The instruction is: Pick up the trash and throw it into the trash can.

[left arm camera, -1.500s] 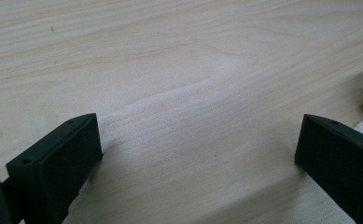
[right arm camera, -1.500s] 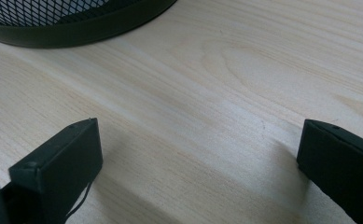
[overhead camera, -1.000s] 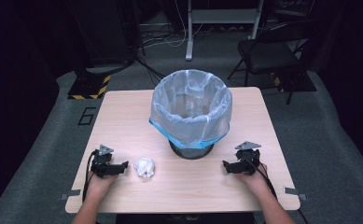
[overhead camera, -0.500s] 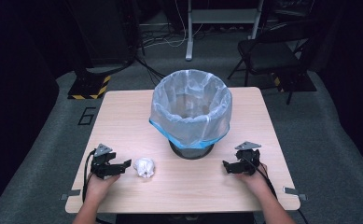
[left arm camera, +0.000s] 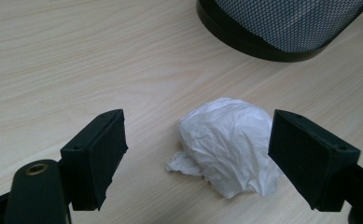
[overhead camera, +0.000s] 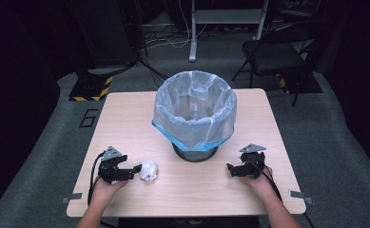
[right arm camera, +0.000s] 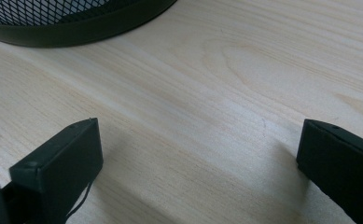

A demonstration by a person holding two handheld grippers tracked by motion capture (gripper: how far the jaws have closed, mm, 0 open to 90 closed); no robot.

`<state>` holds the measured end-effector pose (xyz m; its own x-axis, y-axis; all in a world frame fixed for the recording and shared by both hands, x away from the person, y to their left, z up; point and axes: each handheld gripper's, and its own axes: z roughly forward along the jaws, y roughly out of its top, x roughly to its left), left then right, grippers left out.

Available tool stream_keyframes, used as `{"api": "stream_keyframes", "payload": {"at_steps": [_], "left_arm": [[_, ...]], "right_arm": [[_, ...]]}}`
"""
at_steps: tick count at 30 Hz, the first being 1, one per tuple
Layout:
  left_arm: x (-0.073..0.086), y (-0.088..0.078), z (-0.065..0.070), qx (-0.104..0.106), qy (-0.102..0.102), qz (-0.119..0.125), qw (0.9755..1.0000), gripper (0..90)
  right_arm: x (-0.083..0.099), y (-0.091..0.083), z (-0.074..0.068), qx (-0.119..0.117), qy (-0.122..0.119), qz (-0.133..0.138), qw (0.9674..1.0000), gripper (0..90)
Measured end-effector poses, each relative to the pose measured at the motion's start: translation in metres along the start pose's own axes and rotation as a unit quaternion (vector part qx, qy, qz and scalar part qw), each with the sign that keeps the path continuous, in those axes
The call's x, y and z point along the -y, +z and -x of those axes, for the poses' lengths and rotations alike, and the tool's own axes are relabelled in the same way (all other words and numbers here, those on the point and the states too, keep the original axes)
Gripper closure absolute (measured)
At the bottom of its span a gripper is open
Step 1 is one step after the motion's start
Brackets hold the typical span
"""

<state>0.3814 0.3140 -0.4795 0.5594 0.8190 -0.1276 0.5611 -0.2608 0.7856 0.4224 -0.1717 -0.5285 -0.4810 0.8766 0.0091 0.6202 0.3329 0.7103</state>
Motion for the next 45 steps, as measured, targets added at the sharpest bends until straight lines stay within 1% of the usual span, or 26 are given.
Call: {"api": "stream_keyframes", "payload": {"at_steps": [4,6,7,8,11,12,16,18,20,21,25,26,30,31,32,34,36,38,41,45], "left_arm": [[-0.001,0.005,0.006,0.005,0.015,-0.006,0.9999,18.7],[-0.001,0.007,0.008,0.010,0.019,-0.010,0.9997,18.7],[-0.001,0.008,0.009,0.009,0.023,-0.011,0.9996,18.7],[-0.001,0.009,0.010,0.012,0.021,-0.012,0.9996,18.7],[-0.001,0.011,0.012,0.014,0.027,-0.014,0.9994,18.7],[-0.001,0.012,0.013,0.016,0.031,-0.018,0.9992,18.7],[-0.001,0.014,0.015,0.019,0.035,-0.018,0.9991,18.7],[-0.001,0.016,0.016,0.019,0.039,-0.022,0.9988,18.7],[0.000,0.017,0.017,0.023,0.038,-0.024,0.9987,18.8],[0.000,0.018,0.017,0.023,0.042,-0.025,0.9985,19.0],[0.002,0.021,0.018,0.026,0.039,-0.029,0.9985,19.4],[0.002,0.022,0.017,0.026,0.044,-0.030,0.9982,19.8],[0.004,0.025,0.018,0.029,0.039,-0.032,0.9983,20.3],[0.004,0.025,0.018,0.029,0.044,-0.035,0.9980,20.5],[0.004,0.026,0.018,0.029,0.042,-0.036,0.9980,20.5],[0.005,0.029,0.018,0.027,0.047,-0.042,0.9977,20.5],[0.006,0.032,0.018,0.028,0.045,-0.046,0.9975,20.6],[0.007,0.034,0.018,0.028,0.049,-0.051,0.9971,20.6],[0.008,0.037,0.017,0.022,0.052,-0.059,0.9967,20.7],[0.009,0.039,0.017,0.018,0.055,-0.063,0.9964,22.0]], "right_arm": [[0.000,0.000,0.000,0.000,0.000,0.000,1.0000,0.0],[0.000,0.000,0.000,0.000,0.000,0.000,1.0000,0.0],[0.000,0.000,0.000,0.000,0.000,0.000,1.0000,0.0],[0.000,0.000,0.000,0.000,0.000,0.000,1.0000,0.0],[0.000,0.000,0.000,0.000,0.000,0.000,1.0000,0.0],[0.000,0.000,0.000,0.000,0.001,0.000,1.0000,0.0],[0.000,0.000,0.000,0.000,0.000,0.000,1.0000,0.0],[0.000,0.000,0.000,0.000,0.000,0.000,1.0000,0.0],[0.000,0.000,0.000,0.000,0.000,0.000,1.0000,0.0],[0.000,0.000,0.000,0.000,0.000,0.000,1.0000,0.0],[0.000,0.000,0.000,0.000,0.000,0.000,1.0000,0.0],[0.000,0.000,0.000,0.000,0.000,0.000,1.0000,0.0],[0.000,0.000,0.000,0.000,0.000,0.000,1.0000,0.0],[0.000,0.000,0.000,0.000,0.000,0.000,1.0000,0.0],[0.000,0.000,0.000,0.000,0.000,0.000,1.0000,0.0],[0.000,0.000,0.000,0.000,0.000,0.000,1.0000,0.0],[0.000,0.000,0.000,0.000,0.000,0.000,1.0000,0.0],[0.000,0.000,0.000,0.000,0.000,0.000,1.0000,0.0],[0.000,0.000,0.000,0.000,0.000,0.000,1.0000,0.0],[0.000,0.000,0.000,0.000,0.000,0.000,1.0000,0.0]]}}
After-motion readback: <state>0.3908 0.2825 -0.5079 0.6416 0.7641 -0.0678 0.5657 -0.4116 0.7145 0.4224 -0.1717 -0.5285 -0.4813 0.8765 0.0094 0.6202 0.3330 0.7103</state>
